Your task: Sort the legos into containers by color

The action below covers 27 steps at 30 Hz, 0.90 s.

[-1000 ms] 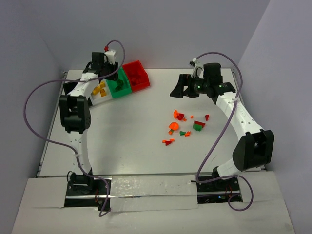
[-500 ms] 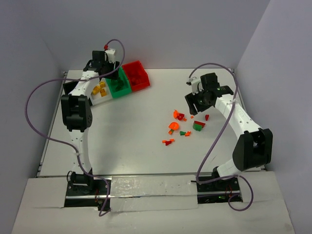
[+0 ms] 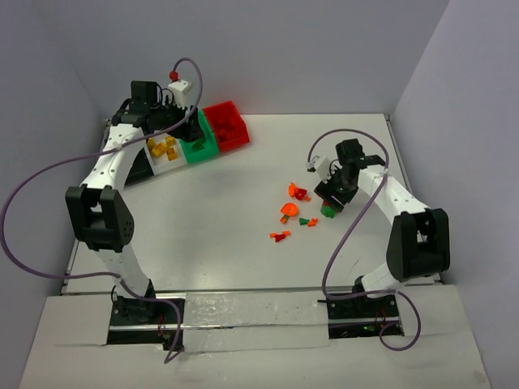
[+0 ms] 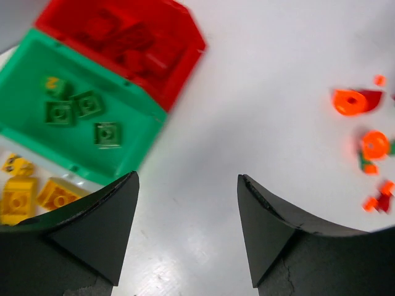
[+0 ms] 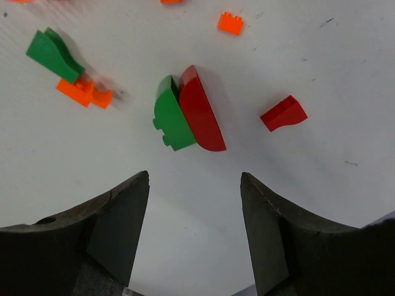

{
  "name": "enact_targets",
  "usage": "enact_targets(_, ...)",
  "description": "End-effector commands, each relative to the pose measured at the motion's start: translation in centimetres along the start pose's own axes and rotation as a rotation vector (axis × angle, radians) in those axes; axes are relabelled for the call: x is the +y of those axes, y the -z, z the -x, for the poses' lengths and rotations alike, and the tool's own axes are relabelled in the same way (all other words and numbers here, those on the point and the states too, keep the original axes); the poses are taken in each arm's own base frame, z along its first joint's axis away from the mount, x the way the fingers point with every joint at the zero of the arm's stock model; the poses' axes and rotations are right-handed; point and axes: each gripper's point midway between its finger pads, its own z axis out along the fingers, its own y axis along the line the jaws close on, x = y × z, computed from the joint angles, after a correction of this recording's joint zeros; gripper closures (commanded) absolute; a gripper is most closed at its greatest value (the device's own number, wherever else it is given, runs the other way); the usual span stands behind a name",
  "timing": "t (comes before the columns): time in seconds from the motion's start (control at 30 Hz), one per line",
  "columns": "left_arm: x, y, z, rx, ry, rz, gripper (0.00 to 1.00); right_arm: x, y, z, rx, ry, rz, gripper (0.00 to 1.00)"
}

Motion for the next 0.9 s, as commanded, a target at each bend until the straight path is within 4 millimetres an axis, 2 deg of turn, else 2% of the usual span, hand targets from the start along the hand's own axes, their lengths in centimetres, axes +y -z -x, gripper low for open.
enact_targets(0.0, -5.9, 2.2, -1.4, 0.024, -0.042, -0.264, 0.26, -1.6, 1.1, 0.3, -0.063, 0.277, 0.009, 0.32)
enact_targets(0.27, -8.0, 3.3, -2.8, 0.025, -0.024, -0.299, 0.27, 0.0, -1.2, 0.9, -0.037, 0.259, 0.213, 0.18)
enact_targets(0.37, -8.3, 3.4, -3.3, 0.036, -0.016, -0.311, 0.27, 0.2, -2.0, 1.4, -0.035, 0.219, 0.245, 0.12)
enact_targets(0.5, -8.6, 3.7, -3.2, 0.028, -0.006, -0.310, 0.27, -0.4, -3.7, 1.4, -0.001, 0.173, 0.247, 0.09)
enact_targets(0.7, -9.3, 3.9, -2.6, -0.004, -0.002, -0.273, 0.26, -0.7, -5.8, 0.7, 0.024, 0.144, 0.227, 0.10)
enact_targets(0.77, -9.6, 3.9, -2.9, -0.002, 0.025, -0.263, 0.26, -0.7, -6.3, 0.3, 0.037, 0.137, 0.227, 0.12)
enact_targets(0.83, -10.0, 4.3, -2.2, -0.034, 0.048, -0.250, 0.26, -1.0, -6.7, 0.3, 0.037, 0.125, 0.207, 0.15)
enact_targets(0.87, -10.0, 4.2, -2.8, -0.031, 0.071, -0.244, 0.26, -0.8, -6.8, -0.1, 0.044, 0.126, 0.208, 0.19)
